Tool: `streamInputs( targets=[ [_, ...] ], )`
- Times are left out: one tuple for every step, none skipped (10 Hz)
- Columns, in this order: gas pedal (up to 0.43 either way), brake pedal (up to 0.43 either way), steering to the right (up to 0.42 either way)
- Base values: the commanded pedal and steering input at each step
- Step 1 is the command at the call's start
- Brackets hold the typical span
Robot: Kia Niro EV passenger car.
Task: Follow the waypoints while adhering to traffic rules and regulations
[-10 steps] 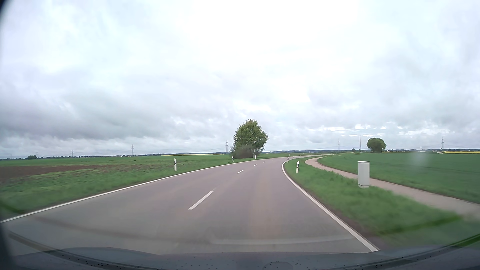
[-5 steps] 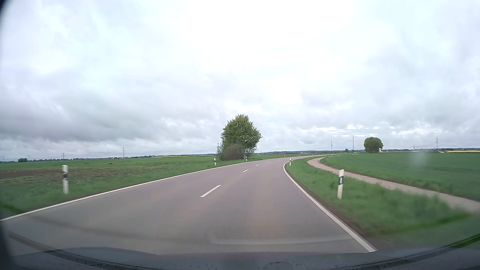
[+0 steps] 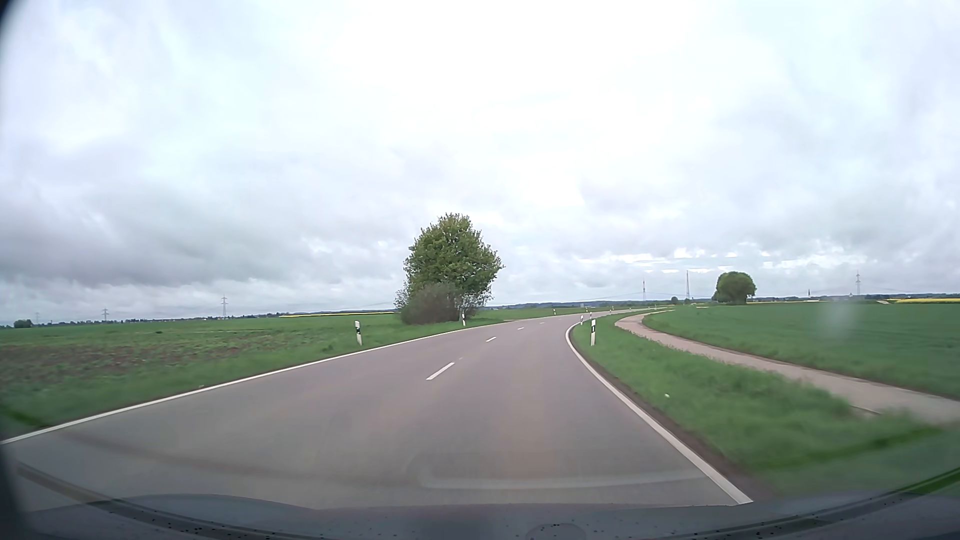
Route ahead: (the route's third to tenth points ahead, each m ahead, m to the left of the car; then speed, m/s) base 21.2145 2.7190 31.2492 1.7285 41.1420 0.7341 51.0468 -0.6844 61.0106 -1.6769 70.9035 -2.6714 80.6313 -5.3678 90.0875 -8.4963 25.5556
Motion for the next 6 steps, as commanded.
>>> streamInputs(
  targets=[
    [0.248,0.0,0.02],
    [0.248,0.0,0.02],
    [0.248,0.0,0.02],
    [0.248,0.0,0.019],
    [0.248,0.0,0.019],
    [0.248,0.0,0.019]
  ],
)
